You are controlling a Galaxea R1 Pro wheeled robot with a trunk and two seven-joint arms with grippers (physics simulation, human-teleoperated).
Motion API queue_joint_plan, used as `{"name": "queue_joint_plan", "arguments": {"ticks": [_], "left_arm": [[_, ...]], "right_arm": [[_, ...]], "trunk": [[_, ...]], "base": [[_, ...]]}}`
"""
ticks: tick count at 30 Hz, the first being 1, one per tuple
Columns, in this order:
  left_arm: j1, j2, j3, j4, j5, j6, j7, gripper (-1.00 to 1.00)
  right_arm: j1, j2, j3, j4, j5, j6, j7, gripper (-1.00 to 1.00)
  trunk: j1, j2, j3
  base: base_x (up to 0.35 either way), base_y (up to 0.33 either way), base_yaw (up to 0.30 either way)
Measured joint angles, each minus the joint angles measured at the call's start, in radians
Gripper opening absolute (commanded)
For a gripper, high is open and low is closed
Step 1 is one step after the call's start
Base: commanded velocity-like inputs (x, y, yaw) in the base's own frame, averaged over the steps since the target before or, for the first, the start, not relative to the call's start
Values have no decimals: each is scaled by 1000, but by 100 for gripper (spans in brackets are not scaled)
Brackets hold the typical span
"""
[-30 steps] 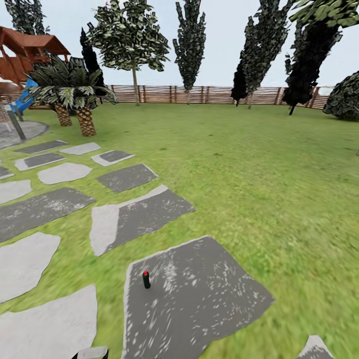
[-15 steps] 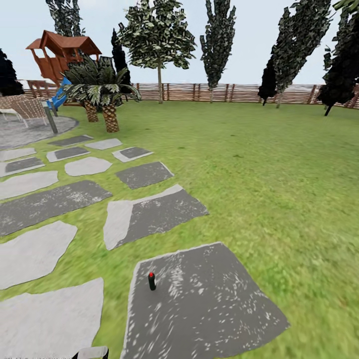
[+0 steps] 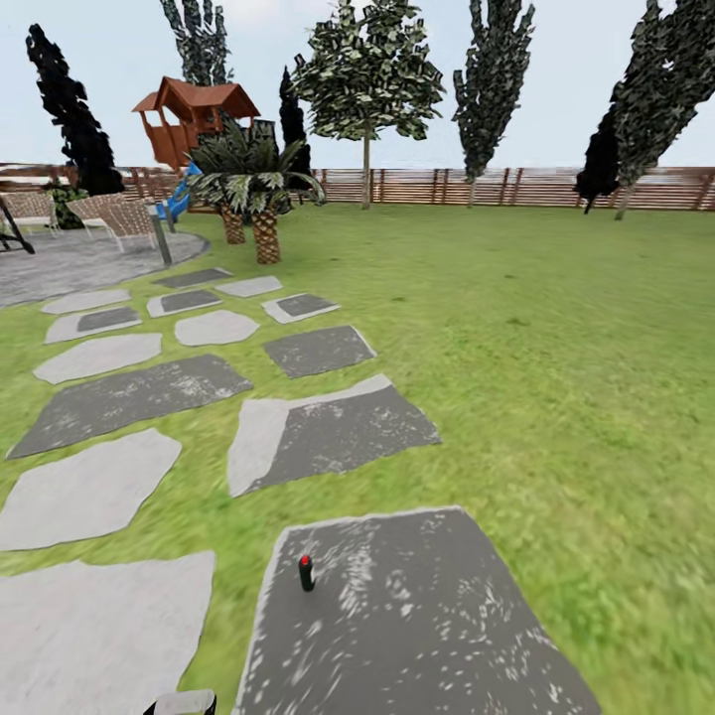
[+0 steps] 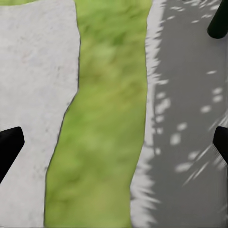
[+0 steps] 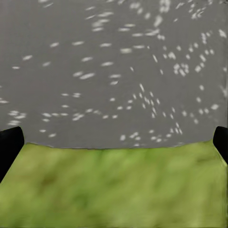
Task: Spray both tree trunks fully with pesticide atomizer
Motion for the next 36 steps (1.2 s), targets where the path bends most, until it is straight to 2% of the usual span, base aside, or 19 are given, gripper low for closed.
{"name": "queue_joint_plan", "arguments": {"ticks": [7,30,36], "left_arm": [[0,0,1,0,0,1,0,100],[-1,0,1,2,0,1,0,100],[0,0,1,1,0,1,0,100]], "right_arm": [[0,0,0,0,0,0,0,100],[0,-5,0,-1,1,0,1,100],[0,-5,0,-1,1,0,0,100]], "trunk": [[0,0,0],[0,0,0],[0,0,0]], "base": [[165,-240,238],[173,-236,11],[129,-113,199]]}}
